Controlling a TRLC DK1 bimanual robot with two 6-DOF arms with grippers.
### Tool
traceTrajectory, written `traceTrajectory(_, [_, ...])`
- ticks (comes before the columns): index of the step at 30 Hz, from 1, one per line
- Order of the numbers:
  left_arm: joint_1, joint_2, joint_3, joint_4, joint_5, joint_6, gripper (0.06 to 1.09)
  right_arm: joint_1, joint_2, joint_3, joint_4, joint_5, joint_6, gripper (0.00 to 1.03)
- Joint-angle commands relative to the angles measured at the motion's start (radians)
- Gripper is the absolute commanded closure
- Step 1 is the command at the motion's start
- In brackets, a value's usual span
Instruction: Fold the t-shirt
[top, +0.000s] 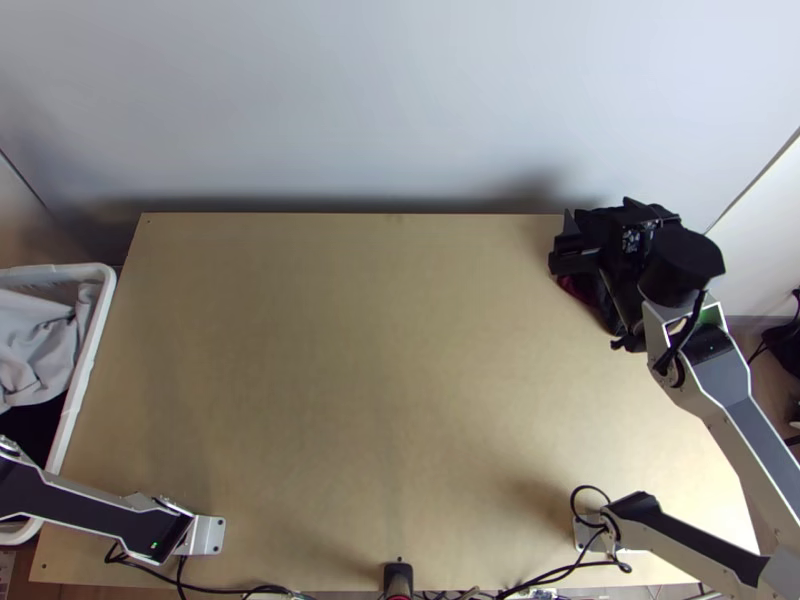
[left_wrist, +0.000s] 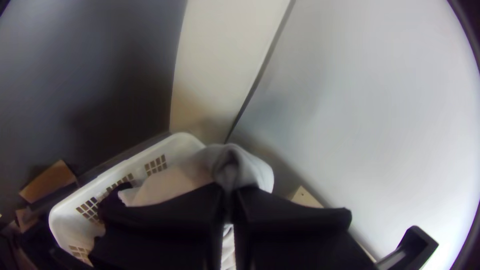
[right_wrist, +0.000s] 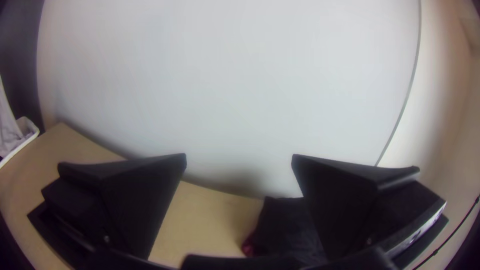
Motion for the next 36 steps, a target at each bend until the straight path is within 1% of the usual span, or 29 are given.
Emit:
traceTrajectory(1, [-0.056,-0.046,0.131,-0.061,0.012,-0.028,1.04,-0.009,-0.050,-0.043,-0.001,0.001,0.005,0.05])
traceTrajectory(6, [-0.133,-0.090,0.127,-0.101,0.012,-0.048,1.04,-0.026,-0.084,-0.072,-0.003,0.001,0.016,0.05])
traceTrajectory(10, [-0.243,-0.152,0.072,-0.147,0.003,-0.052,1.04,-0.045,-0.113,-0.093,-0.003,0.001,0.022,0.05])
traceTrajectory(18, [-0.473,-0.209,-0.022,-0.225,-0.015,-0.128,1.04,-0.086,-0.191,-0.127,-0.017,0.003,0.011,0.05])
traceTrajectory(23, [-0.670,-0.268,-0.143,-0.203,-0.121,-0.152,1.04,-0.115,-0.246,-0.156,-0.018,0.003,-0.004,0.05])
traceTrajectory(27, [-0.840,-0.318,-0.284,-0.160,-0.195,-0.192,1.04,-0.137,-0.278,-0.182,-0.018,0.003,-0.010,0.05])
traceTrajectory(29, [-0.970,-0.350,-0.396,-0.116,-0.248,-0.210,1.04,-0.146,-0.289,-0.193,-0.020,0.003,-0.010,0.05])
traceTrajectory(31, [-1.045,-0.362,-0.450,-0.098,-0.285,-0.220,1.04,-0.152,-0.295,-0.196,-0.028,0.003,-0.010,0.05])
traceTrajectory(32, [-1.162,-0.368,-0.502,-0.076,-0.333,-0.241,1.04,-0.166,-0.301,-0.202,-0.034,0.003,-0.006,0.05])
traceTrajectory(36, [-1.329,-0.351,-0.530,-0.061,-0.382,-0.293,1.04,-0.172,-0.317,-0.219,-0.038,0.003,0.008,0.05])
